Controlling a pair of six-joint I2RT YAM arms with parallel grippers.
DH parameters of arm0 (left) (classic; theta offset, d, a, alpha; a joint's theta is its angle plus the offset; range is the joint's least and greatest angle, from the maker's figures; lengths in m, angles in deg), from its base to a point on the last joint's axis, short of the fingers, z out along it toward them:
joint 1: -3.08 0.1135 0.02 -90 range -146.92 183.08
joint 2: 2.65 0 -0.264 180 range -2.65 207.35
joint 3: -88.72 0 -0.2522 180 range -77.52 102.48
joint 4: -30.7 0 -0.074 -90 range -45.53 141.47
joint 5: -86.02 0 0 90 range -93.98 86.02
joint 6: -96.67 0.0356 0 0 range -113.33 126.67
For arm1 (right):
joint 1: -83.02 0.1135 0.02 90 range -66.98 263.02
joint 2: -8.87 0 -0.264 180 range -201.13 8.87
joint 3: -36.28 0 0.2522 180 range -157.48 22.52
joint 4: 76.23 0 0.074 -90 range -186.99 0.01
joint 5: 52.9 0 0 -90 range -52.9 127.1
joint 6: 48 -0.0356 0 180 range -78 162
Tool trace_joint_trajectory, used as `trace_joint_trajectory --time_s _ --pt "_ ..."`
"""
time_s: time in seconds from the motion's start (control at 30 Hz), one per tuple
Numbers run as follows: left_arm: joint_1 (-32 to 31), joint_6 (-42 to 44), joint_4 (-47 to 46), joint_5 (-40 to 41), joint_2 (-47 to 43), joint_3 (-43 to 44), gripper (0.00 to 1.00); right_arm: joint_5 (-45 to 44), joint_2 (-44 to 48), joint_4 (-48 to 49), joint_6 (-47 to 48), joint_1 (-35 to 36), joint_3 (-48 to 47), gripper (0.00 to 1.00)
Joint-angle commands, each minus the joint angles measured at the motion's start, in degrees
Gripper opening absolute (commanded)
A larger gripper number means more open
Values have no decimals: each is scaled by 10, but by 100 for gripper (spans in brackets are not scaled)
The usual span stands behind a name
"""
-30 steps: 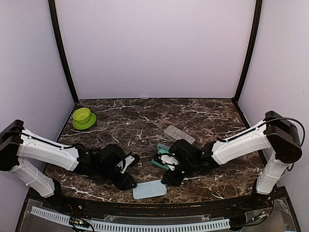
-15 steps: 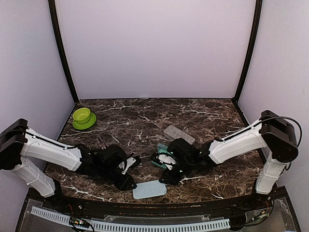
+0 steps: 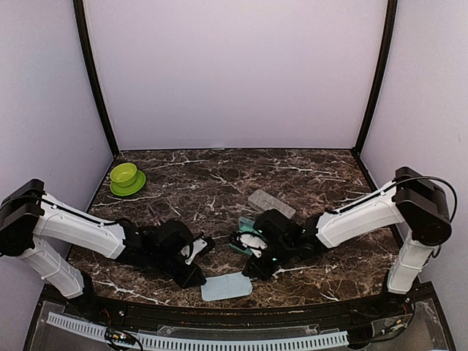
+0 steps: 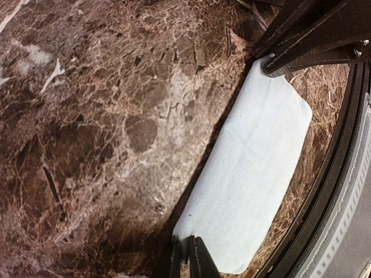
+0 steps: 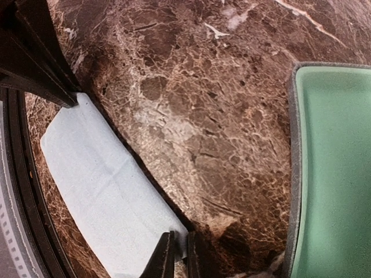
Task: Organize the sunglasses
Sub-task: Pick up the folded cleaning cloth from the corner of the board, then place the folded cleaning cloth in the sunglasses case.
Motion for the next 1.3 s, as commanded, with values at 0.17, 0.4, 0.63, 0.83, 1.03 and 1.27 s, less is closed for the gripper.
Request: trace_joint_trajectory --time_s 0.17,0.4,0.63,0.83,1.03,1.27 --pt "2 11 -20 0 -6 3 0 -6 14 30 -19 -2 19 0" --pt "2 31 -17 11 0 32 0 -39 57 40 -28 -2 37 0" --pt "3 73 2 23 14 90 0 -89 120 18 -45 -2 53 0" --pt "8 122 44 46 60 168 0 -146 145 -11 -66 -3 59 0" --pt "30 164 52 49 105 233 0 -197 165 -46 -82 -9 65 0" --pt "42 182 45 35 157 280 0 -229 186 -67 -98 -20 80 0"
